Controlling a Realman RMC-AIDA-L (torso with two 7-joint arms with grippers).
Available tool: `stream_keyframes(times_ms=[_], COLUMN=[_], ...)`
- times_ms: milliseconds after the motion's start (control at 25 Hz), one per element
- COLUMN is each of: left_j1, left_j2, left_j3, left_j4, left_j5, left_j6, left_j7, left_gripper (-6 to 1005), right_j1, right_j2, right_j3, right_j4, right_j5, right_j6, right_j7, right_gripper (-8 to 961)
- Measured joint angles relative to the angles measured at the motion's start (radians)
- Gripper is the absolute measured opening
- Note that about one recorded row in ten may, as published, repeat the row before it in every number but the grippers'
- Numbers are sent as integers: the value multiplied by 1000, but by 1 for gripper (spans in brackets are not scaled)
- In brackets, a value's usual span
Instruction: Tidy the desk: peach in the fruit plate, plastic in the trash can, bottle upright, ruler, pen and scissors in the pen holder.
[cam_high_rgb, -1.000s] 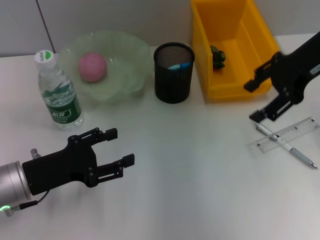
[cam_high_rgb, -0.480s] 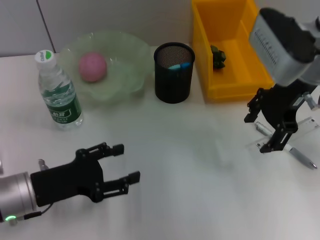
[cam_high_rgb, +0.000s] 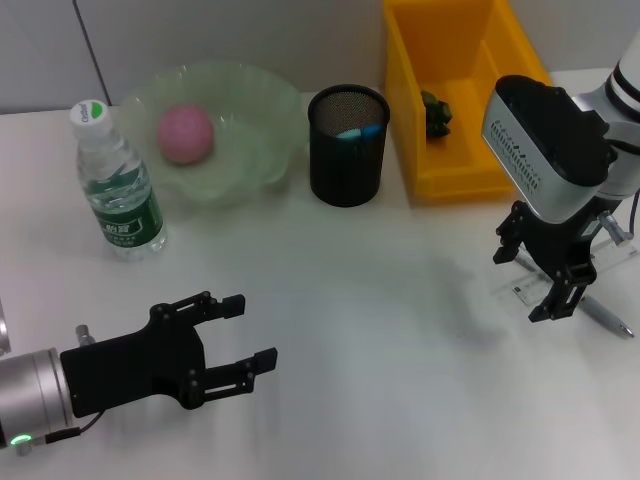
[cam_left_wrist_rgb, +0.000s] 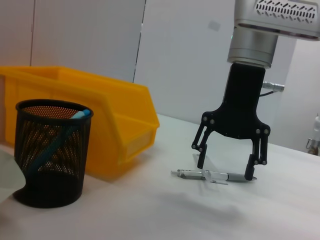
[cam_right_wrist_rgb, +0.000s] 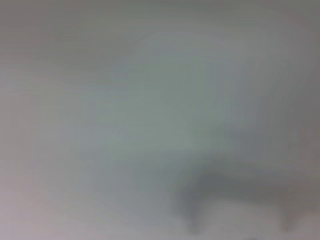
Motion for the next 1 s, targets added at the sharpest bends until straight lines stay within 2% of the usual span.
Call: stream_keyframes(times_ms=[320, 680, 1000], left_j1=[1, 4, 5], left_j2=[1, 1, 0], left_j3=[-2, -10, -10], left_j4=[4, 3, -2], left_j5=[0, -2, -2], left_j6=[-3, -5, -6], left_j7=[-30, -31, -31], left_gripper=[800, 800, 799], right_j1=[-2, -25, -27], right_j2=[5, 19, 20], right_j3=[-20, -22, -24], right_j4=[27, 40, 49], right_j5=[-18, -27, -31], right_j6=[36, 81, 95], right_j7=[-12, -36, -40], right_gripper=[817, 816, 801])
